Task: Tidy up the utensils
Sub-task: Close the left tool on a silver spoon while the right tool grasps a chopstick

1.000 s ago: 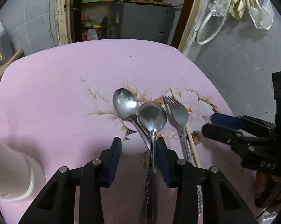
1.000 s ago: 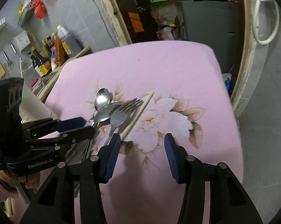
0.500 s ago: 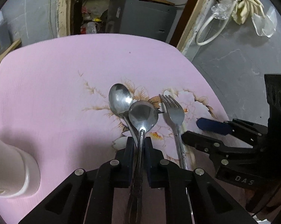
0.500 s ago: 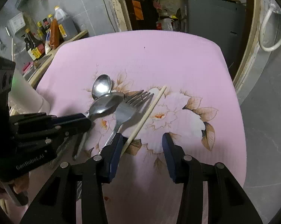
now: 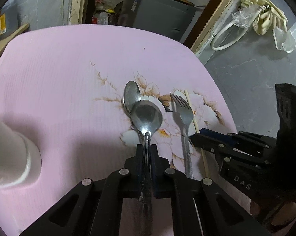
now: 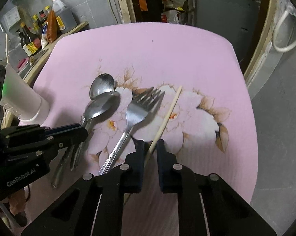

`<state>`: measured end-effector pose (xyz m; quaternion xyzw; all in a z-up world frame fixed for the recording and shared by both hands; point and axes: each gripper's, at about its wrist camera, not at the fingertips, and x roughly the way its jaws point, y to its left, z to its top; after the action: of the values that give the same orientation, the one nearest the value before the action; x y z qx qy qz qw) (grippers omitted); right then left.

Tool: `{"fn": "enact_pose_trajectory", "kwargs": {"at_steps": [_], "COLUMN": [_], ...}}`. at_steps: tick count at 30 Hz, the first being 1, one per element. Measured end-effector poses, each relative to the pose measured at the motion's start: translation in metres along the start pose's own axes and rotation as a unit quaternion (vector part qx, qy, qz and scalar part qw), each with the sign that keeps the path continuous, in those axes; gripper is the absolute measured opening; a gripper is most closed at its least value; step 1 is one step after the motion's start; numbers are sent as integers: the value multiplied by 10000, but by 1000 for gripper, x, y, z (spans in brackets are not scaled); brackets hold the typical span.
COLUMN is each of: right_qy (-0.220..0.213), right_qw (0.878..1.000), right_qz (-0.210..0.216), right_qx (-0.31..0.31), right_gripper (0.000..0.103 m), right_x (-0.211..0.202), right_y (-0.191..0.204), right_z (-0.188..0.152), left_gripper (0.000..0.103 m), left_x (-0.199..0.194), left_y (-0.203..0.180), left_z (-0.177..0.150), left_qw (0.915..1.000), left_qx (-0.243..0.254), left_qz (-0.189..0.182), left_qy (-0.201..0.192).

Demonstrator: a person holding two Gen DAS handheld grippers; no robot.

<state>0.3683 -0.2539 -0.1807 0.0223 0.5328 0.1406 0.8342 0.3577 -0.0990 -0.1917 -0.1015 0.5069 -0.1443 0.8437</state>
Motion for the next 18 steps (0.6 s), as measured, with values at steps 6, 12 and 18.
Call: {"fn": "enact_pose_trajectory", "kwargs": {"at_steps": [6, 12, 18], "right_qy": [131, 275, 314], "right_qw": [9992, 9988, 9986], "right_qz": [273, 329, 376], "right_qx": [272, 236, 219], "right_gripper": [8, 5, 6], "right_x": [-6, -11, -5], "right_y": [-13, -19, -19], "right_z": [-17, -32, -23], "left_gripper": [7, 7, 7], "left_x": [-8, -17, -14], "left_y": [4, 2, 4], "left_z": [-13, -28, -29], "left_qw": [9996, 9987, 9986], "left_qx": [-230, -374, -371], "left_qz": [-179, -328, -241], "left_qy": [47, 150, 281]}}
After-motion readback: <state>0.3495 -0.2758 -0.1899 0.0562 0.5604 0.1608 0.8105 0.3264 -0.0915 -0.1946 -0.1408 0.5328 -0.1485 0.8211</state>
